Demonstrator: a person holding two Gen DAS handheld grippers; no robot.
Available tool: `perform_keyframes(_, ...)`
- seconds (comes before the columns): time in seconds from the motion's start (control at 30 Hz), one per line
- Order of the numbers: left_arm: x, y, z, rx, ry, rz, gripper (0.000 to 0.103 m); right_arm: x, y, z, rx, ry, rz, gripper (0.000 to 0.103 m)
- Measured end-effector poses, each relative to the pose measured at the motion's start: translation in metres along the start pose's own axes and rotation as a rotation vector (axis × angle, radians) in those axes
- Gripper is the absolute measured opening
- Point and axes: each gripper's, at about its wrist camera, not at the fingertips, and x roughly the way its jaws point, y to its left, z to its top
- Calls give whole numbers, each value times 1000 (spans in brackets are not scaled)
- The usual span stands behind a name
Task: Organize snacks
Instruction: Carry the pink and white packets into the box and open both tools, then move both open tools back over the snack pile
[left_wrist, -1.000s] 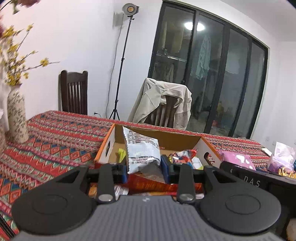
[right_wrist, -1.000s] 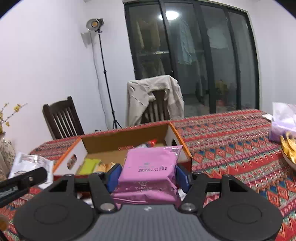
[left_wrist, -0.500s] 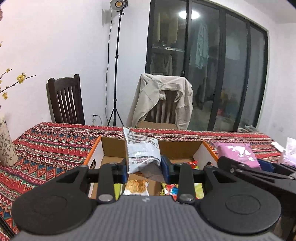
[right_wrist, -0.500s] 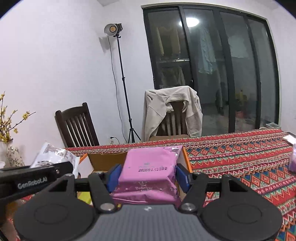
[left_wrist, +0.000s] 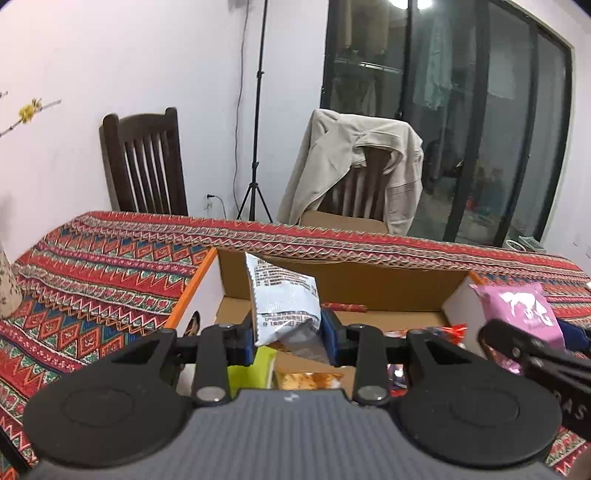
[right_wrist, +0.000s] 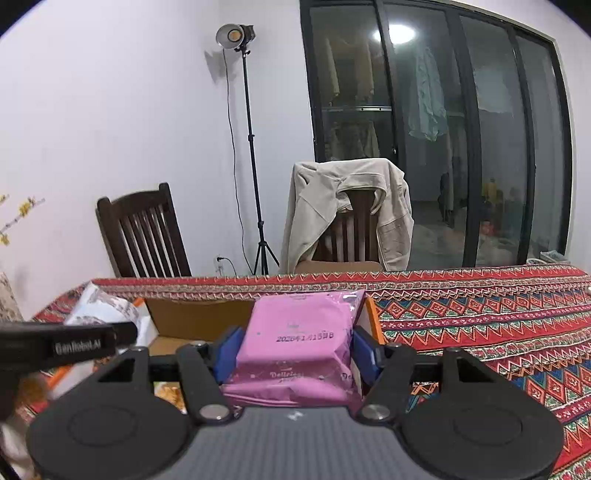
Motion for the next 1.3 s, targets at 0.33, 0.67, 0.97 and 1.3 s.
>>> perform_keyframes(0.33,14,20,-11,-16,10,-13,35,7,-9,-12,-4,25,14,63)
perform_keyframes(0.67,-12,14,-11,-26,-108,34,103,3,-15,-16,34,27,31,103)
perform_keyframes(0.97,-29,10,-4,-29,-130,16,103,-8,-17,-14,43,17,7,103)
perform_keyframes(1.3,-67,22,5,-40,-101,-4,103,-47,-14,4,40,-4,-4,103)
